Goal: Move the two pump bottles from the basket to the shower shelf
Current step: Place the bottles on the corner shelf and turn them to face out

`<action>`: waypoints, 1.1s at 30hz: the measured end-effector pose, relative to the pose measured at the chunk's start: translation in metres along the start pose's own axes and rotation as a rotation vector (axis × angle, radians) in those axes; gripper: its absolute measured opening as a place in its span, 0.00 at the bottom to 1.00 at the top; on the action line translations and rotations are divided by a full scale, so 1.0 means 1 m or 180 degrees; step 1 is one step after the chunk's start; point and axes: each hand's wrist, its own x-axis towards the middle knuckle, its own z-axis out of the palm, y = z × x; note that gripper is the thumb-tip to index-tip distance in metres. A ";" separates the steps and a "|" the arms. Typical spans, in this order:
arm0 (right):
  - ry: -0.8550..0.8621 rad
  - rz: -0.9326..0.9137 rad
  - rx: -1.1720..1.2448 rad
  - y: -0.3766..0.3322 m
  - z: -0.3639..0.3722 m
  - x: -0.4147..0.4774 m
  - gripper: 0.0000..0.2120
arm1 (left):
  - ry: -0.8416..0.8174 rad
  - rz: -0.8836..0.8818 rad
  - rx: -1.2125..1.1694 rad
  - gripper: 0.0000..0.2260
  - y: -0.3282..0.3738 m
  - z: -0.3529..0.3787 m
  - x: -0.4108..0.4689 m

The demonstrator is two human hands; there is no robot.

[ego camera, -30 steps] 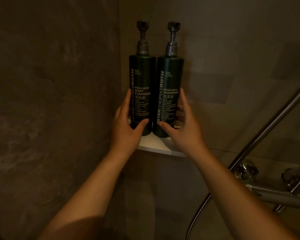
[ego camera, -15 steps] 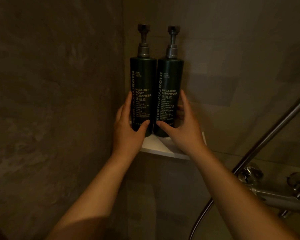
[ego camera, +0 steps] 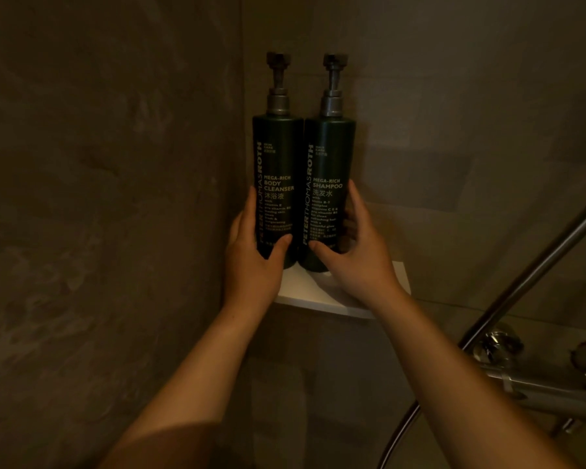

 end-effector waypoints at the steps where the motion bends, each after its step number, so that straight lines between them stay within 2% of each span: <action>1: 0.0013 0.0007 -0.0004 0.000 0.000 0.000 0.47 | -0.0002 0.0007 0.0015 0.35 -0.001 0.000 0.000; 8: 0.0085 -0.0002 -0.0120 -0.011 0.000 -0.003 0.46 | 0.0027 0.0129 0.0184 0.34 -0.004 0.000 -0.003; 25: 0.0151 0.0174 -0.0273 -0.015 -0.007 -0.008 0.48 | 0.0054 -0.0088 0.0099 0.34 0.004 -0.004 -0.006; 33: 0.0083 0.0049 -0.0363 -0.023 -0.030 -0.017 0.32 | -0.0008 -0.0070 0.0483 0.31 0.029 -0.013 -0.020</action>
